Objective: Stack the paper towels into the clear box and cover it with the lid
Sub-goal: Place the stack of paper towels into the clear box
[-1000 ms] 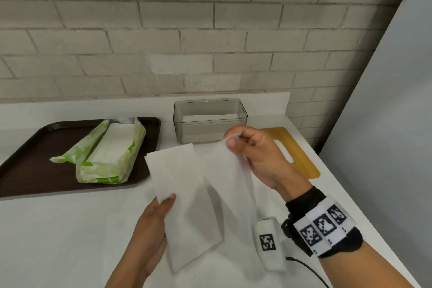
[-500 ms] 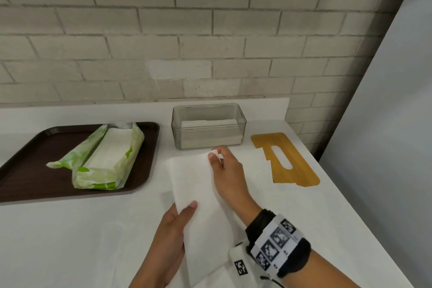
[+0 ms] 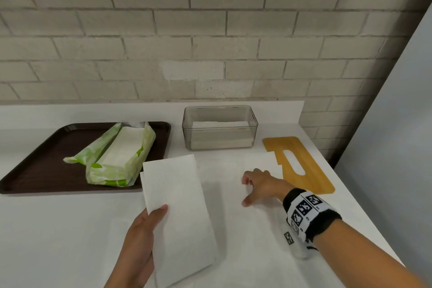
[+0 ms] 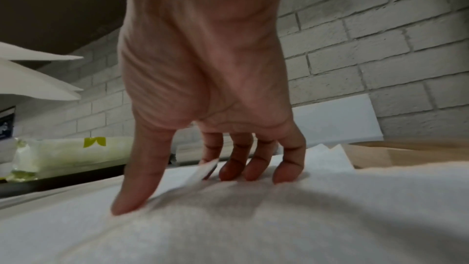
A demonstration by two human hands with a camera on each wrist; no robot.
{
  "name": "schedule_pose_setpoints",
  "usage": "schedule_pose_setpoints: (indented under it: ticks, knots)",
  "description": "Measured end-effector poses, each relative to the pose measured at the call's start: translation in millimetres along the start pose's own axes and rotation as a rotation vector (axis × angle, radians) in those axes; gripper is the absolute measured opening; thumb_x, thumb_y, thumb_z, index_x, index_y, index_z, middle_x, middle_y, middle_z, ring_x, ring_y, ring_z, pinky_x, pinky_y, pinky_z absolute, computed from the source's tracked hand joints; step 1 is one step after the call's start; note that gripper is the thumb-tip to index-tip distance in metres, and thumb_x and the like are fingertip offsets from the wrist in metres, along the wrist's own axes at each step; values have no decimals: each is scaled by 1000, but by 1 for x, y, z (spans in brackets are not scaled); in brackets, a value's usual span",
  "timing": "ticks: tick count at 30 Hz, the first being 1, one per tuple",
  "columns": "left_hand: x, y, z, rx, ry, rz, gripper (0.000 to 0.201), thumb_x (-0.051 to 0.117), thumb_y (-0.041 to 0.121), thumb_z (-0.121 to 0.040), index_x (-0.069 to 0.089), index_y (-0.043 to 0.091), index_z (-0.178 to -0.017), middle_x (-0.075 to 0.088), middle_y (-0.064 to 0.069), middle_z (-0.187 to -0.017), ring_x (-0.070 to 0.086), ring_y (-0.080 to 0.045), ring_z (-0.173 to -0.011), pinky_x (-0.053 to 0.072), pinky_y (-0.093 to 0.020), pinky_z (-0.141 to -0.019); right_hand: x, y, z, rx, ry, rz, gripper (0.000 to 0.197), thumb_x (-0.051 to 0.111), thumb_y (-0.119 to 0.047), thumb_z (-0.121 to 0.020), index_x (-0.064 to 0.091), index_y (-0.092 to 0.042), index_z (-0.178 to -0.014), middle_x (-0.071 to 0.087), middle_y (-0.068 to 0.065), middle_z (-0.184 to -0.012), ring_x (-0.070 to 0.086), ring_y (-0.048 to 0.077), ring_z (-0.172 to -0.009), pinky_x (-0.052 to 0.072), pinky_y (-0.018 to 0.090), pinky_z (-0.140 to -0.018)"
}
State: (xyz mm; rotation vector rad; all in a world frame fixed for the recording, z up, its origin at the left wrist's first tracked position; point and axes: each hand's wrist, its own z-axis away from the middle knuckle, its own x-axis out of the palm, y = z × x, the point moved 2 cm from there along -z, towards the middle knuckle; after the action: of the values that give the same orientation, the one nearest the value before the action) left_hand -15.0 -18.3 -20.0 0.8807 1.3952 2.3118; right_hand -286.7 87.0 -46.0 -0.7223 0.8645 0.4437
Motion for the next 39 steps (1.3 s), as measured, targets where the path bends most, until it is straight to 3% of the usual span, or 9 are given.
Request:
schedule_pose_setpoints:
  ticks: [2,6,13,19,22,27,29,32,39]
  knots:
    - [1,0,-2,-1,-6,1,27,49,12,-93,63,4,-115,71,-21,-104,65,-39,-99,48,-50,-90,2,-4,-3,-18,-36,37,59,76,-34,-73,48,-24,-123,40,-1,-120,32,19,-119,36,36,-100]
    - [2,-2,-7,0,9,27,30,51,16,-93,60,5,-119,70,-19,-106,65,-39,-100,49,-48,-87,-14,-12,2,-219,153,-189,27,76,-17,-76,50,-23,-68,48,-9,-78,47,10,-79,36,17,-67]
    - [9,2,-9,-11,-13,91,28,48,17,-95,61,7,-117,71,-17,-106,65,-36,-102,49,-46,-87,-59,-46,69,-605,-11,-1424,21,67,-17,-69,65,-9,-88,72,2,-81,69,12,-72,55,21,-64]
    - [41,6,-10,-37,-45,94,27,49,21,-95,61,13,-118,72,-13,-107,65,-33,-102,48,-47,-92,-50,-97,66,-507,561,-844,19,50,-19,-96,49,-16,-78,50,-4,-75,47,13,-74,38,28,-71]
    - [57,7,-6,-47,-84,93,35,45,42,-94,60,17,-114,72,-10,-105,67,-30,-98,50,-46,-88,-32,-106,60,-300,767,-559,22,42,-27,-99,53,-15,-115,55,-2,-89,50,19,-88,39,28,-74]
    - [69,6,-1,93,-176,-103,24,53,26,-92,61,19,-113,74,-5,-102,70,-26,-95,52,-48,-90,-18,-94,70,-272,745,-561,29,47,-37,-95,45,-20,-119,57,-4,-90,56,16,-83,46,25,-67]
    - [68,4,-3,206,-129,-202,23,56,17,-92,62,21,-113,74,1,-103,70,-20,-95,55,-40,-86,-14,-80,79,-250,528,-876,37,55,-37,-91,42,-23,-123,56,-6,-109,56,12,-97,47,20,-78]
    - [68,3,-5,351,-70,-296,25,61,12,-89,62,32,-104,73,10,-100,69,-12,-92,56,-24,-74,3,-70,94,-278,167,-1261,34,57,-20,-92,52,-19,-125,64,1,-121,63,19,-108,50,37,-96]
    - [82,8,2,513,-48,-325,32,60,11,-88,55,37,-107,67,12,-110,65,-9,-100,53,-26,-84,4,-82,117,-430,614,-1023,36,57,-19,-91,41,-42,-113,56,-21,-112,57,-2,-103,51,11,-81]
